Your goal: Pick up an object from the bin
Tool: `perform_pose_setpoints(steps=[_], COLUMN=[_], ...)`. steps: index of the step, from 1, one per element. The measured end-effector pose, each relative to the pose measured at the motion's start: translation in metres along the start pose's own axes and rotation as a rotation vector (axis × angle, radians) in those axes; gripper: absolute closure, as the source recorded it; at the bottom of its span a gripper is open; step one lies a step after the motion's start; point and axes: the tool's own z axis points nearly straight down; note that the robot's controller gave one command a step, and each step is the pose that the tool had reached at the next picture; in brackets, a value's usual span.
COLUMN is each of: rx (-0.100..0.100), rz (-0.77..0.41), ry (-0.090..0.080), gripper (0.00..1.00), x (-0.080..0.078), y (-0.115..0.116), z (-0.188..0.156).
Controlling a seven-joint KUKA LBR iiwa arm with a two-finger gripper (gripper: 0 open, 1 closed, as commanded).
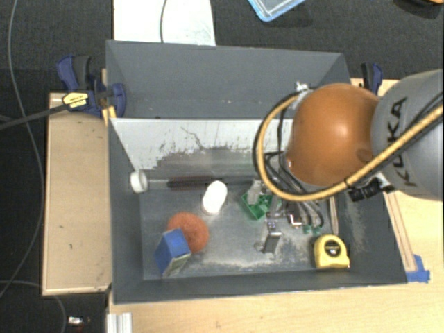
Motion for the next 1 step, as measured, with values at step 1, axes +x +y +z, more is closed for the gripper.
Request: perform_pose_setpoints(steps=[1], rx=[0.0], rz=[0.0], ry=[0.0], gripper=[0.0], x=[-0.0001], y=[-0.0001], z=[0.0001])
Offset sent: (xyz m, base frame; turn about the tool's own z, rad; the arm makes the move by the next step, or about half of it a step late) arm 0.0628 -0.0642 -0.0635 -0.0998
